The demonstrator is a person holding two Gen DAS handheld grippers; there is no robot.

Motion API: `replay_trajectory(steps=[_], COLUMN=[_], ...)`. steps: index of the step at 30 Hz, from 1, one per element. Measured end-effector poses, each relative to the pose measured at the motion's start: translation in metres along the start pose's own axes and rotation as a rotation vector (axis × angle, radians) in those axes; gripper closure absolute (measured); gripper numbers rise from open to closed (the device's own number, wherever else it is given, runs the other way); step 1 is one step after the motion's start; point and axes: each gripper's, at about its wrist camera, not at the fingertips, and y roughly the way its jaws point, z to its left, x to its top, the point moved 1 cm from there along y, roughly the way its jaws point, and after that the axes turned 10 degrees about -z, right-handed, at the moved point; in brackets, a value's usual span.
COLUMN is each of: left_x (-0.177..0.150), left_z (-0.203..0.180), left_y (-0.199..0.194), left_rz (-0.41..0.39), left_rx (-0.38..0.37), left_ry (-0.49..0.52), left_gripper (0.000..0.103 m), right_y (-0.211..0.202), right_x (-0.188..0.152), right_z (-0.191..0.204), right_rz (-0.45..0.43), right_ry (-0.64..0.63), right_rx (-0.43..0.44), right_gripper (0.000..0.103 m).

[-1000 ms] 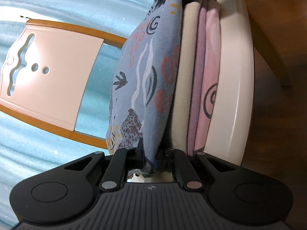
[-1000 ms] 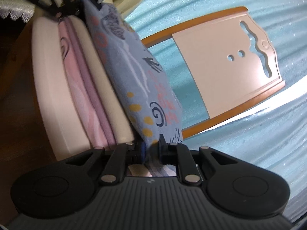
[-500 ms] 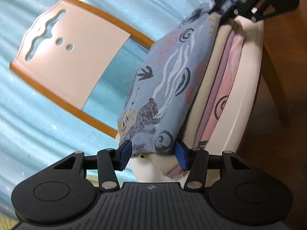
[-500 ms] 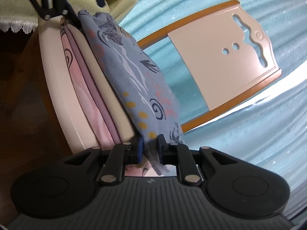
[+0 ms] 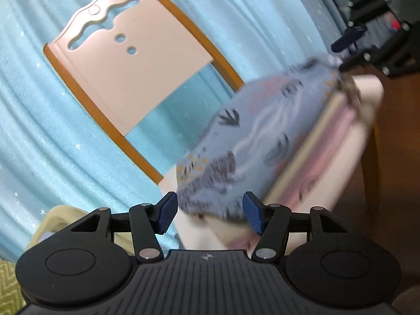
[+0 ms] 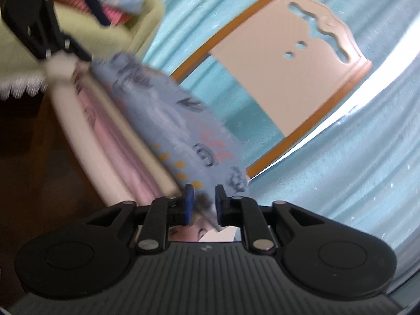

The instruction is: Fold clothes

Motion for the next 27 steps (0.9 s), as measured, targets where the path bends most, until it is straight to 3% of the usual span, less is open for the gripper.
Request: replay_trajectory(steps=[2, 7, 17, 20, 22, 24, 27], left_x=[0.007, 0.010, -0.006, -0.009, -0.011, -0.011, -0.010], left_z=[0.002, 0.000, 0.004, 0.016, 0.021, 0.010, -0.014], left_y=[0.010, 0.036, 0.035, 0.022, 0.009, -0.006, -0.024], left_rz=[-0.001, 0.042, 0.089, 0.104, 0.071, 0.021, -0.042], left_rx=[-0.004, -0.031, -0.048, -0.041, -0.024, -0.013, -0.071], left_ry=[-0.023, -0.032, -0.115, -0.234, -0.267, -0.153, 0.082], left_gripper=[0.044, 0.043, 0.044, 0.043, 0.043, 0.044, 0.043], right_y=[0.008, 0.044, 0.033, 0.031, 0.027, 0.019, 0.010], right_x=[0.002, -0.024, -0.029, -0.034, -0.037, -0.034, -0.024], right_z=[-0.022, -0.064, -0.059, -0.068, -0.075, -0.075, -0.061], right_rz=[0.006, 0.138, 0.149, 0.160, 0.160, 0.137, 0.108], right_ry=[0.141, 0.503, 0.549, 0.666, 0.754, 0.721, 0.577], right_rx=[-0.007, 0.024, 0.108, 0.107, 0.101, 0.076, 0.073], right_gripper=[0.084, 0.084, 0.087, 0.086, 0.080, 0.074, 0.074])
